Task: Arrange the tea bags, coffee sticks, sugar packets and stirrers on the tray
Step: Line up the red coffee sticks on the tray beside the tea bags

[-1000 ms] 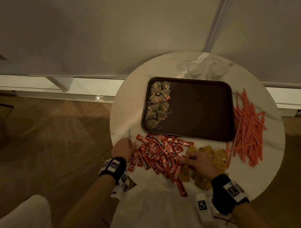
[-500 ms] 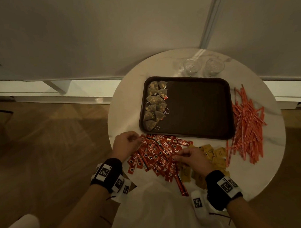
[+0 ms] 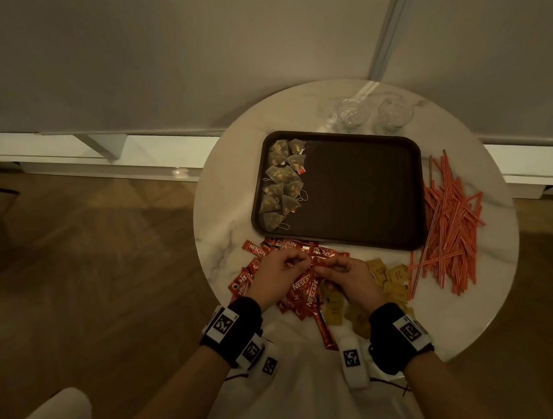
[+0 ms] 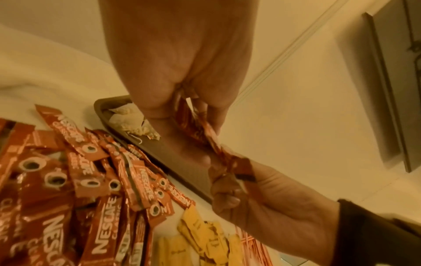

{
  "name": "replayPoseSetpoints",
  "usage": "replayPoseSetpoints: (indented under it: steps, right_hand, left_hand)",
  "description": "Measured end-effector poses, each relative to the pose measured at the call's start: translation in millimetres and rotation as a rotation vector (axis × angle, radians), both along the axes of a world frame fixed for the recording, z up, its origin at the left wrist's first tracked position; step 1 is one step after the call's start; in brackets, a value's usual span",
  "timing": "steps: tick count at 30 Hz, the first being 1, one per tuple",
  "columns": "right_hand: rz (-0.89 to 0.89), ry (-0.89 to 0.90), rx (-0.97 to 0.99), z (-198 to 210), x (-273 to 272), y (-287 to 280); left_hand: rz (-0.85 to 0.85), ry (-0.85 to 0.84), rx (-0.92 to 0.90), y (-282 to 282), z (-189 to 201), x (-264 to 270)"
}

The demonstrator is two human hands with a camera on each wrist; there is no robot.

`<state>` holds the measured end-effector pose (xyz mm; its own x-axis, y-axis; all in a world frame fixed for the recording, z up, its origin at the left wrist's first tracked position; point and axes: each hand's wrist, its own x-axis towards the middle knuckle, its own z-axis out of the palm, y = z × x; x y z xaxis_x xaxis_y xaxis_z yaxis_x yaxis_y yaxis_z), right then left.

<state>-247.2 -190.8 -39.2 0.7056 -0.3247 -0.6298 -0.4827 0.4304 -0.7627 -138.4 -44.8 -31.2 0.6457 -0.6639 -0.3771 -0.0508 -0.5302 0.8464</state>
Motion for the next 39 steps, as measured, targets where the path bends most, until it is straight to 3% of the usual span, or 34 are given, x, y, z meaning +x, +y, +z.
replayPoseSetpoints:
  steps: [9,12,15,17,23,28,32,36,39]
  right_hand:
    - [0.034,0.046,0.136,-3.6,-5.9,0.4]
    - [0.083,0.069,0.077,-9.1,-9.2,-0.5]
    - [0.061,0.056,0.004,-14.2,-8.5,3.0]
    - [0.054,0.055,0.021,-15.6,-6.0,6.0]
    - [-0.011,0.084,0.254,-15.1,-0.7,8.6]
    - [0.005,0.067,0.182,-14.9,2.0,8.7]
    - [-0.05,0.048,0.139,-19.9,0.8,3.2]
    - [-0.15,0.084,0.185,-25.3,-8.5,-8.0]
    - [-0.052,0.099,0.106,-25.7,-15.9,-13.8]
  left_hand:
    - [0.027,0.187,-0.006,0.4,-8.3,-6.2]
    - [0.037,0.308,0.064,-1.4,-3.9,-10.5]
    - [-0.174,0.373,0.211,0.2,-4.7,-11.3]
    - [-0.27,0.441,0.217,2.8,-5.1,-12.1]
    - [-0.144,0.641,0.124,4.3,-4.9,-9.4]
    - [-0.158,0.69,0.138,4.5,-9.1,-7.4]
    - [-0.117,0.436,0.202,12.1,-10.4,10.6]
    - [0.163,-0.151,0.284,34.0,-27.1,50.3]
    - [0.069,-0.376,0.471,46.7,-49.2,79.4]
